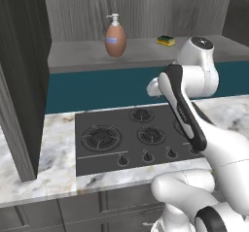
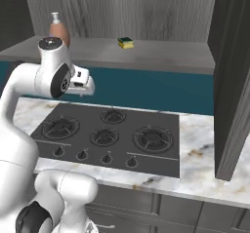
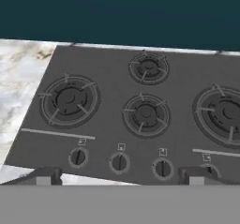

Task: Locate and retrieve the soap dispenser and sponge from the cabinet. Place them next to the sink.

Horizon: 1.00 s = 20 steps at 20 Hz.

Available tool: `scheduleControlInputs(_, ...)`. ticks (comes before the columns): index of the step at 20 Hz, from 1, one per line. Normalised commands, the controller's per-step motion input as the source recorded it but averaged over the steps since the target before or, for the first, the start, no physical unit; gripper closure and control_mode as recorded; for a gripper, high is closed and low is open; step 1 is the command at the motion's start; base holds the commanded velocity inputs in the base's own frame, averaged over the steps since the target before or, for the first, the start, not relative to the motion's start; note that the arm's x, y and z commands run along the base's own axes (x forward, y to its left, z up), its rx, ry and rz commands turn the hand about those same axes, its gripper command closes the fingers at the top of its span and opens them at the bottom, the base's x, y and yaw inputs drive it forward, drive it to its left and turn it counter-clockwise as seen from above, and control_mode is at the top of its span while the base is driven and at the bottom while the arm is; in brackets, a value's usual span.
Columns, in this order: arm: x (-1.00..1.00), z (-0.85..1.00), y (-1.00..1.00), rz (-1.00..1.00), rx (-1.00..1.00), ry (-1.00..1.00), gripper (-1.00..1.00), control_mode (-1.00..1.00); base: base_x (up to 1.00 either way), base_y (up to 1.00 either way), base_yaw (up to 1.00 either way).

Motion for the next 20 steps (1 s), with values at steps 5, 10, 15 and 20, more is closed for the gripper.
scheduleControlInputs(5,-0.18,0.4,0.28,0.15,0.0,-0.22,-1.0,-1.0,0.0,0.0,0.0)
scheduleControlInputs(10,-0.01,0.58,0.27,0.11,0.0,-0.21,-1.0,-1.0,0.0,0.0,0.0)
scheduleControlInputs(15,-0.1,0.57,0.28,0.02,0.0,-0.23,-1.0,-1.0,0.0,0.0,0.0)
scheduleControlInputs(20,-0.02,0.24,0.26,-0.1,0.02,-0.2,-1.0,-1.0,0.0,0.0,0.0)
